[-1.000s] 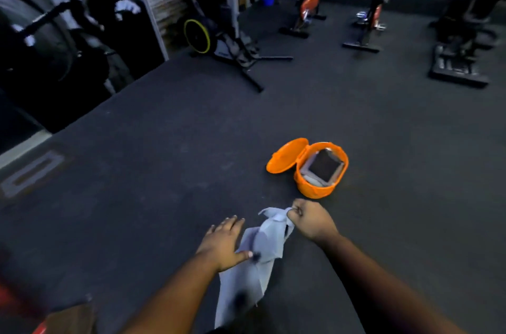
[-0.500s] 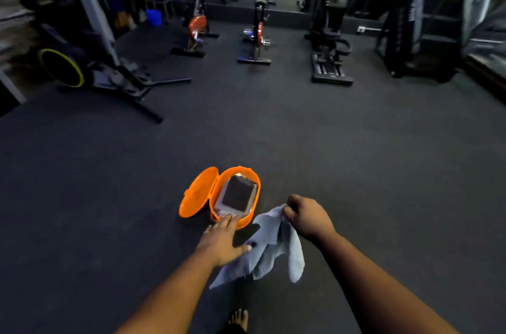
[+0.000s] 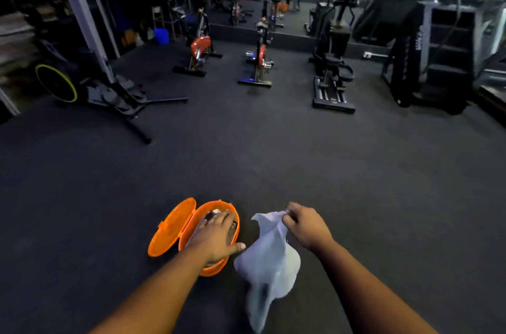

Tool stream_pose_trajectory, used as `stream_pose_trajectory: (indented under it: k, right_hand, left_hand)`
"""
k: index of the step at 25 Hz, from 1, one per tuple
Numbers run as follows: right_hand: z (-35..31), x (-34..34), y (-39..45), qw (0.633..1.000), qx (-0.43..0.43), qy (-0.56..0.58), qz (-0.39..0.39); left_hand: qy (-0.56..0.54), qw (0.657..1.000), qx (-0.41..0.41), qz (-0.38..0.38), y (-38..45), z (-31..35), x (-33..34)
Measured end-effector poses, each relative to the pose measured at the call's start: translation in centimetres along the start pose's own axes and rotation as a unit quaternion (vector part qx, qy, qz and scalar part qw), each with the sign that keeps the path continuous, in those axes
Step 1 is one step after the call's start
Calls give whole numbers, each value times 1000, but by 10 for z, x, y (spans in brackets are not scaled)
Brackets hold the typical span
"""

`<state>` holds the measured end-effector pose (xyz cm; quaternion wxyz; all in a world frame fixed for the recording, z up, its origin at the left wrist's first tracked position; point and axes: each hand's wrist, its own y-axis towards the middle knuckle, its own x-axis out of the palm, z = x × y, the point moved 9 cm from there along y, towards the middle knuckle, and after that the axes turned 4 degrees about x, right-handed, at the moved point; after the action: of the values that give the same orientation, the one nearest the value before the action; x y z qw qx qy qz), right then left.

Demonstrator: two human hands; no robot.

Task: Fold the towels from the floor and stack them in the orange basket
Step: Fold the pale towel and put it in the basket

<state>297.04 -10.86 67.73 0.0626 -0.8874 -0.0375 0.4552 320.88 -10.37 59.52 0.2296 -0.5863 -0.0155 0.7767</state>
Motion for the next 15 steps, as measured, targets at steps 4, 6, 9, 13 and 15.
stream_pose_trajectory:
  k: [4, 6, 9, 13, 15]
  right_hand:
    - [12, -22, 47, 989, -76, 105, -65]
    - [7, -34, 75, 971, -106, 163, -140]
    - [-13, -39, 106, 927, -125, 226, -271]
    - [-44, -48, 136, 890, -150, 280, -327]
    - [-41, -52, 158, 899, -151, 283, -299]
  left_hand:
    - [-30, 999, -15, 42, 36, 42, -16]
    - [-55, 995, -9, 83, 56, 72, -36]
    - [-131, 982, -10, 139, 82, 101, -75]
    - [-165, 975, -9, 151, 110, 97, -109]
    - [-246, 949, -32, 194, 118, 85, -121]
